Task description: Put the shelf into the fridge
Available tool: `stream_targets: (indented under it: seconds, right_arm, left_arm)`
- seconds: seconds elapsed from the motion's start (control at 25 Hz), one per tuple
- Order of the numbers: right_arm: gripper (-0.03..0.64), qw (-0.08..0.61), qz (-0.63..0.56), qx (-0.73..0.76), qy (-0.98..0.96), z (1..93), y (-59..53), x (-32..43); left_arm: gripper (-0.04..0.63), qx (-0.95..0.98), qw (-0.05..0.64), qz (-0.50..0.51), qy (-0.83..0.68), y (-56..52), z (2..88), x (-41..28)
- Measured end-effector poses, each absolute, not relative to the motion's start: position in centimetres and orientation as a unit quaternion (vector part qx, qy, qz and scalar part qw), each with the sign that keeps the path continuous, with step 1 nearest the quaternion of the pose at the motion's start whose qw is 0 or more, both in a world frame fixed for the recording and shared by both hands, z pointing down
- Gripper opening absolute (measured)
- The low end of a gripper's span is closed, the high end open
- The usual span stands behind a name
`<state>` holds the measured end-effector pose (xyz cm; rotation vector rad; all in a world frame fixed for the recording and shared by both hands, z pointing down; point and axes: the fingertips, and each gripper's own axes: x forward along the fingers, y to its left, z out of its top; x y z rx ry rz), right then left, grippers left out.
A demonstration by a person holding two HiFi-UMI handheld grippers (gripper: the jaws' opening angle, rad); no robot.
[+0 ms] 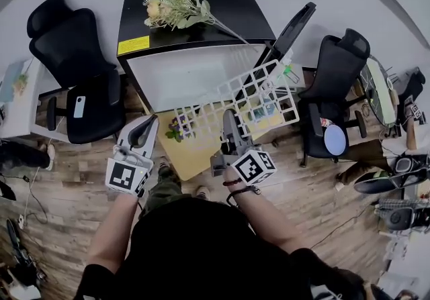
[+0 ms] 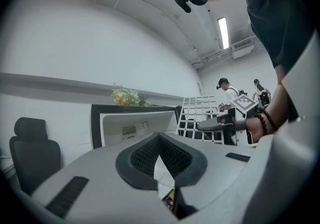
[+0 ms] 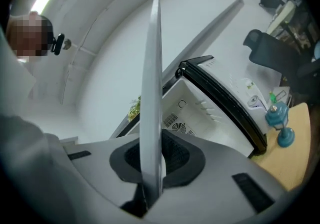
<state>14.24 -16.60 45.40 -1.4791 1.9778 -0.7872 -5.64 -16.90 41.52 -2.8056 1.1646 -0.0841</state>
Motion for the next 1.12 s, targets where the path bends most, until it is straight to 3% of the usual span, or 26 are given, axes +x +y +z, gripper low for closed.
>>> stream_targets:
  seconds: [0.68,1.12]
  right_arm:
    - [0.043,0.418,-0.448,-0.503,0.609,48.4,-19.5,13.4]
    - [0.043,0.456,-0.494,-0.462,0.578,49.3,-21.2,12.0]
  left_arm:
    - [0.018,-0.921,0.05,-0.047,0.385,-18.7,41.9,-8.0]
    - [0.018,-0.919,0.048,-0.054,0.387,-20.0,42.2,-8.6]
